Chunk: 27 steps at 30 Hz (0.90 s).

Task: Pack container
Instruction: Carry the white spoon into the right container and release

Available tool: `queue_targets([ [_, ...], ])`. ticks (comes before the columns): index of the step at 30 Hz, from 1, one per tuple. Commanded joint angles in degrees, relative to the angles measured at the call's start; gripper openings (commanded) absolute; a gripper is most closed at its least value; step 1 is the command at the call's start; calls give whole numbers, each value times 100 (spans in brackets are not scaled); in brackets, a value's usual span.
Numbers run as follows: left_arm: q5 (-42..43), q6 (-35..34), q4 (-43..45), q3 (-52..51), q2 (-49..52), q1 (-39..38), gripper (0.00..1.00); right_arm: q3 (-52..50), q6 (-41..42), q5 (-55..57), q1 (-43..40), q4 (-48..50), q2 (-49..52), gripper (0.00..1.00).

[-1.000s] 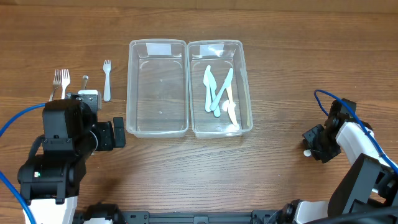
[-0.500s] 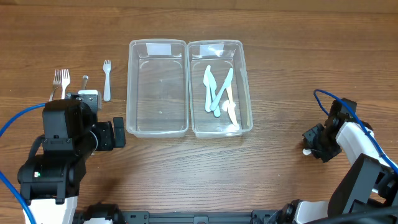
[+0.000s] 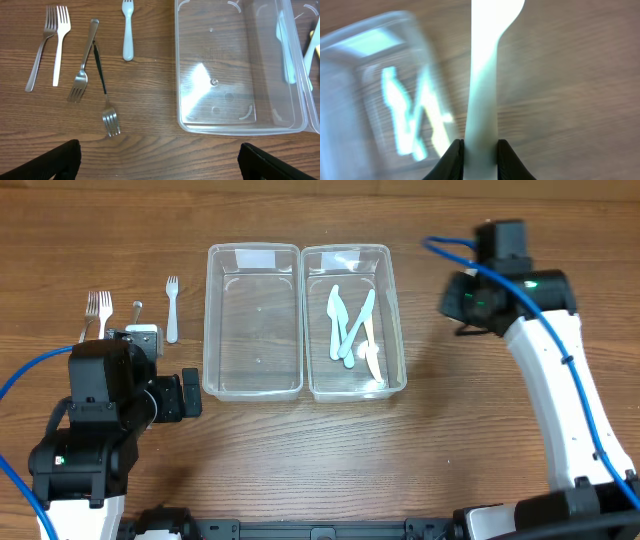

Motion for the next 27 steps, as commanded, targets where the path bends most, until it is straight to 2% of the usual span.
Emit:
queue_targets([
  [1, 87, -79, 15, 133, -13, -2, 100, 232, -219, 20, 1095, -37, -44, 4],
  [3, 87, -79, 13, 133, -13, -2, 100, 136, -219, 0, 1589, -37, 317, 4],
  [9, 101, -81, 0, 133, -13, -2, 100, 92, -328, -291, 2192, 55, 1703, 4],
  [14, 101, -81, 0, 133, -13, -2, 100, 94, -326, -332, 2262, 125, 2155, 14],
  [15, 101, -81, 0, 133, -13, -2, 100, 101, -330, -328, 2262, 129, 2149, 50],
  [16, 101, -81, 0, 133, -13, -2, 100, 127, -345, -328, 2260, 118, 2138, 59],
  [20, 96, -79, 4, 133, -13, -2, 100, 450, -341, -201, 2256, -63, 2004, 68],
  [23, 98, -4, 0, 136, -17, -2, 100, 1270, -271, 262, 2225, -387, 1589, 72],
  [27, 48, 0, -337, 505, -17, 0, 100, 2282, 4, 553, 1633, -914, 920, 100],
])
